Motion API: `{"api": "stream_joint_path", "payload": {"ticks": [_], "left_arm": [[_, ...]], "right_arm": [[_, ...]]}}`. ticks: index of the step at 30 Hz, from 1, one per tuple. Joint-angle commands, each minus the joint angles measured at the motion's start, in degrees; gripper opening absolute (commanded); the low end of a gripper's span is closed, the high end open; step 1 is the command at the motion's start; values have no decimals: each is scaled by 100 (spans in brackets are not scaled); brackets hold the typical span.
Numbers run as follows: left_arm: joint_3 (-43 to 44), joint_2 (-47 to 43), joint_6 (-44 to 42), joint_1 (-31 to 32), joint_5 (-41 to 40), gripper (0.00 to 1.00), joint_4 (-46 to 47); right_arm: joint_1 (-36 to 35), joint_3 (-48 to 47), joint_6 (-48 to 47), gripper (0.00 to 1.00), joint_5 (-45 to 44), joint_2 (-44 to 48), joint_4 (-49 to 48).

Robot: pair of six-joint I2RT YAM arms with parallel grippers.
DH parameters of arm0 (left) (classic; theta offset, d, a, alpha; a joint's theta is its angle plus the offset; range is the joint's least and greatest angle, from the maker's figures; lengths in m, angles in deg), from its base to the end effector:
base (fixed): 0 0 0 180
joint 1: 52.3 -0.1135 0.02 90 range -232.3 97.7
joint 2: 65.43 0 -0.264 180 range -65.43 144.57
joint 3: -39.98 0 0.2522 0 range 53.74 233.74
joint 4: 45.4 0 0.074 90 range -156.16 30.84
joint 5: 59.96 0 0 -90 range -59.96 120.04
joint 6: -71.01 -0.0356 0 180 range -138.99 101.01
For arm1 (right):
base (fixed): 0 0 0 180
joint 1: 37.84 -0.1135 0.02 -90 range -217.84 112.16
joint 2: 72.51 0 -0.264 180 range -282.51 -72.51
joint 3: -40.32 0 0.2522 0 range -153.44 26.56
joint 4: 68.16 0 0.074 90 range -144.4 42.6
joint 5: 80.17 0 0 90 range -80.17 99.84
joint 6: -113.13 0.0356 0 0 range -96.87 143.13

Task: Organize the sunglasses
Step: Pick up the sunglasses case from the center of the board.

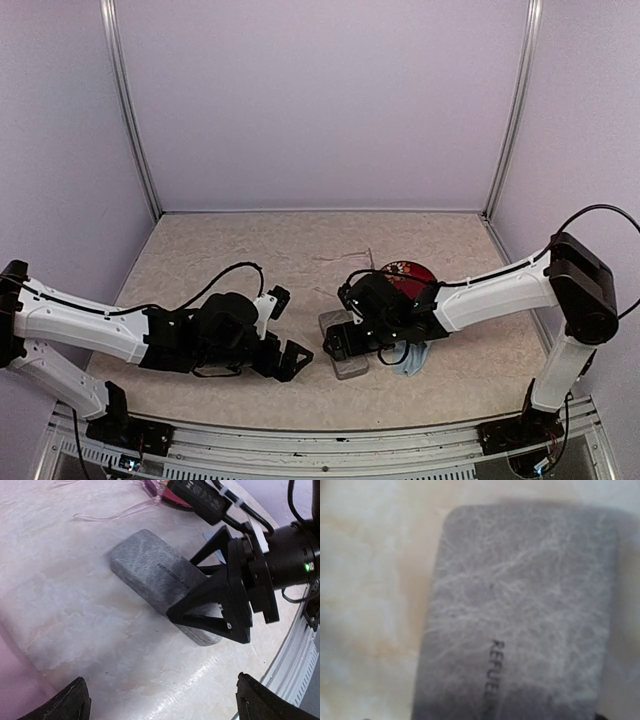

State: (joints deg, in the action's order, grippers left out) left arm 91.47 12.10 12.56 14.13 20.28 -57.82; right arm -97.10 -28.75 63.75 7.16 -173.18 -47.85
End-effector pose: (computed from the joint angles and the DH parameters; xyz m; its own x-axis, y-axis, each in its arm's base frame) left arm 0.1155 -0.2497 0.1927 -0.6568 0.2159 -0.7225 0.5944 0.7378 -0.3199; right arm 0.1810 0.3011 0.1546 -0.8548 -0.1650 -0.4921 -0.3786 0.8467 0.3738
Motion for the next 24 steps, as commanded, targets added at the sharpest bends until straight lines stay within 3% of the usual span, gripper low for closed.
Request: {"api": "stream_joint_path", "payload": {"ticks": [1, 5, 11, 16, 20, 24], "left_arm": [[-91, -141, 210, -69, -628, 99, -351], [-108, -159, 276, -94, -808, 99, -435], [-139, -214, 339, -175, -952, 99, -476], [-276, -248, 199, -525, -326, 99, -15], [-541, -445, 3, -843, 677, 99, 774], [-743, -676, -417, -965, 1495, 99, 1543]], "right_arm": [[-276, -600, 122, 91, -674, -482, 947], [-388, -939, 220, 87, -971, -793, 1416], [-445, -1049, 246, 68, -1185, -812, 1630], [-446, -709, -3, 53, -1158, -288, 1182], [-330, -117, -542, 50, -572, 457, 248], [-139, 440, -1160, 49, 739, 1103, -843]]}}
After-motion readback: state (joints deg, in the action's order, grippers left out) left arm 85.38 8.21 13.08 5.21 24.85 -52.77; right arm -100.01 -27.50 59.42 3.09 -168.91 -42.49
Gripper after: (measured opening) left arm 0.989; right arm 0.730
